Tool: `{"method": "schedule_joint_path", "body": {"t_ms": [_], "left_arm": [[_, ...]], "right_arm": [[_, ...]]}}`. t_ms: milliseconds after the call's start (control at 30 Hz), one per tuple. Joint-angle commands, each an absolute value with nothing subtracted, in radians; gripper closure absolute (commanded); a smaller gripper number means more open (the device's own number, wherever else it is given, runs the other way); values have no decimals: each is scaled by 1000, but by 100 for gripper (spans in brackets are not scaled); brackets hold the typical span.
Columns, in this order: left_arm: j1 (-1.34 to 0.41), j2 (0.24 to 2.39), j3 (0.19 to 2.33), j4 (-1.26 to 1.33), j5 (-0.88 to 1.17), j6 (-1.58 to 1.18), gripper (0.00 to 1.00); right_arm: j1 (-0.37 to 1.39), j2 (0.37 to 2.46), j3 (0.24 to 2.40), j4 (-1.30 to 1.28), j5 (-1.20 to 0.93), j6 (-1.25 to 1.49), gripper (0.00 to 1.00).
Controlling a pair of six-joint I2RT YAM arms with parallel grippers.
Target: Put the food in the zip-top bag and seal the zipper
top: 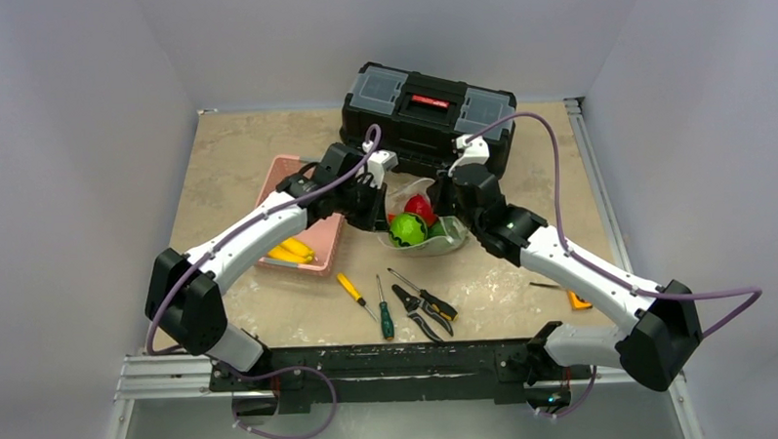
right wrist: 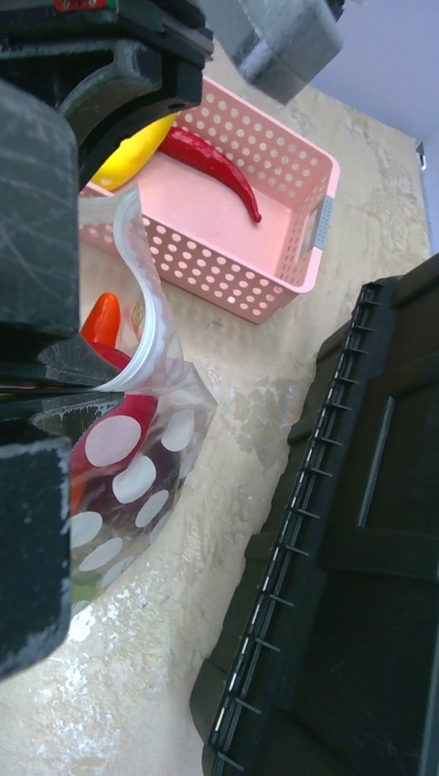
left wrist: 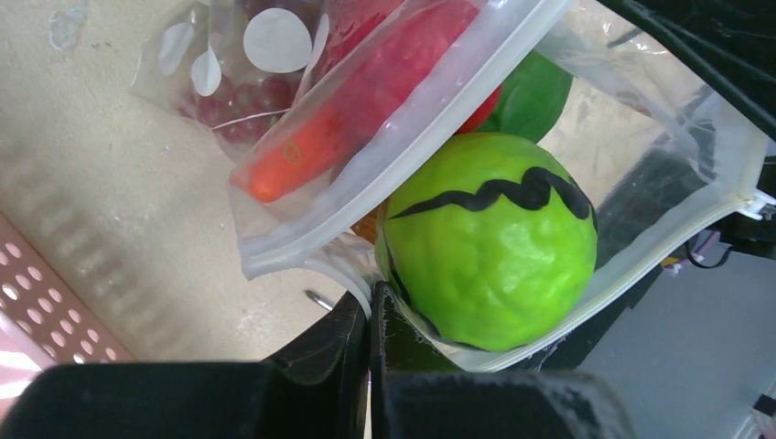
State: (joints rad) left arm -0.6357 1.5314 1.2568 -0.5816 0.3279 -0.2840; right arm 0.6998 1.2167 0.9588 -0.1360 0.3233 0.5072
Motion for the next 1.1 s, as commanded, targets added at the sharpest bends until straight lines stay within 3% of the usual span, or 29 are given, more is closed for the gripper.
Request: {"method": "schedule_joint_path", "body": {"t_ms": [0,200,400,533,667,933,1067], "left_arm": [[-573,1480,1303,-549,473,-316,100],[-478,1368,1267,-536,701,-535,100],[-483,1206,1128,-489,571,-733,100],[-478,1275,1086,-495,542,-754,100],[-464,1323,1113,-534,537,-752,100],[-463,1155,1130,-532,400,-850,100],[-462,1141,1043,-490,359,-896,100]], "right_arm": [[697,1241,1021,-146,337,448,100],[699,1326,1284,-393,389,302,100],[701,1280,1268,-306,292,261,100],[699,1357,1184,-161,196,253,100],[700,1481,1287,-273,231,223,100],[702,1374,1391,-284,130,112,100],[703,1365,1313,-205,63,121,100]]}}
